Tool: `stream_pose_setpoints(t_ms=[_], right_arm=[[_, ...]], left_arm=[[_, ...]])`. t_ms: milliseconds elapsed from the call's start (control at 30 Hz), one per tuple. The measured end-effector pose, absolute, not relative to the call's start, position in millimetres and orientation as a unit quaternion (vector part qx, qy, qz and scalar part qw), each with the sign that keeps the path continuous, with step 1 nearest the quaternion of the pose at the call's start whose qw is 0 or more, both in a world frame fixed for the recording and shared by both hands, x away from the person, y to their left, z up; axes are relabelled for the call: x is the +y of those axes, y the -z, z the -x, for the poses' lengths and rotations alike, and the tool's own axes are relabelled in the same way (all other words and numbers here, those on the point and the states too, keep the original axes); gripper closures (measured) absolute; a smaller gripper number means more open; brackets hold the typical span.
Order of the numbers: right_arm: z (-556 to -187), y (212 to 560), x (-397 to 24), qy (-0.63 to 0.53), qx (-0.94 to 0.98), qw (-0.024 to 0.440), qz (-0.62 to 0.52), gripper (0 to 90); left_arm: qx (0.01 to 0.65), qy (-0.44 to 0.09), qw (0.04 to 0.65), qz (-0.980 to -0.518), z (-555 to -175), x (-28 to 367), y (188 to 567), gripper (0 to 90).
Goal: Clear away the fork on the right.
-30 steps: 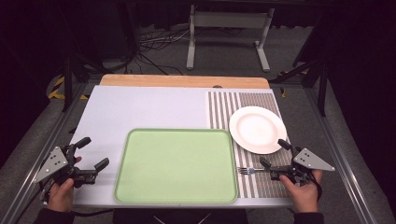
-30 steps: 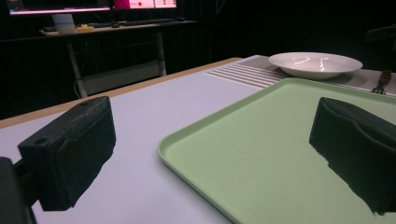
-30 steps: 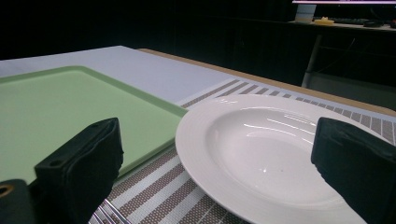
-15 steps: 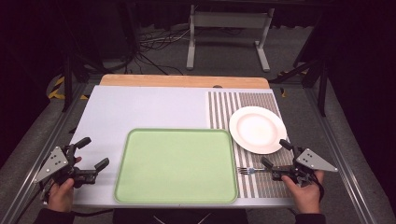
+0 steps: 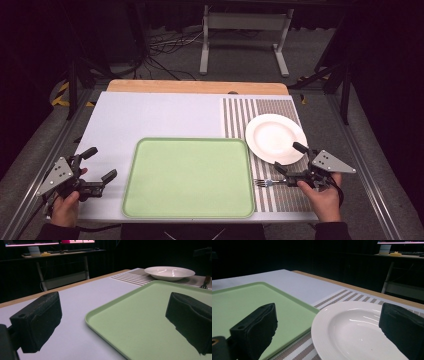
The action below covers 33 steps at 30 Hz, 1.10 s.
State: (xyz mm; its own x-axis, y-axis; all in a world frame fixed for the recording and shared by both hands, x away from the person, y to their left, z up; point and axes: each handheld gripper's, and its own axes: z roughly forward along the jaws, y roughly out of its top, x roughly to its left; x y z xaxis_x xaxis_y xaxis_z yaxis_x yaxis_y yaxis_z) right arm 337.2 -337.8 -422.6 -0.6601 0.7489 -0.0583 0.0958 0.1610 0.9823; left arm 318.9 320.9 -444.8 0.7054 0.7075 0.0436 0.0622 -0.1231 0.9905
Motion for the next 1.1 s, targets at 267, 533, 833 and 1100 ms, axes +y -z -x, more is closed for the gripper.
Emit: stream_pose_setpoints(t_ms=[267, 533, 833, 1100], right_arm=[[-347, 413, -331, -0.577, 0.712, 0.276, -0.290, 2.3], [-354, 404, -326, -0.577, 0.720, 0.260, -0.285, 2.2], [-357, 386, -318, -0.515, 0.784, 0.237, -0.253, 4.3], [-365, 372, -315, -0.440, 0.837, 0.219, -0.242, 4.6]], left_arm=[[0.274, -0.268, 0.600, -0.702, -319, 321, 445, 1.3], [0.276, -0.267, 0.602, -0.701, -319, 321, 445, 1.3], [0.275, -0.267, 0.601, -0.701, -319, 321, 445, 1.3], [0.275, -0.266, 0.602, -0.701, -319, 321, 445, 1.3]])
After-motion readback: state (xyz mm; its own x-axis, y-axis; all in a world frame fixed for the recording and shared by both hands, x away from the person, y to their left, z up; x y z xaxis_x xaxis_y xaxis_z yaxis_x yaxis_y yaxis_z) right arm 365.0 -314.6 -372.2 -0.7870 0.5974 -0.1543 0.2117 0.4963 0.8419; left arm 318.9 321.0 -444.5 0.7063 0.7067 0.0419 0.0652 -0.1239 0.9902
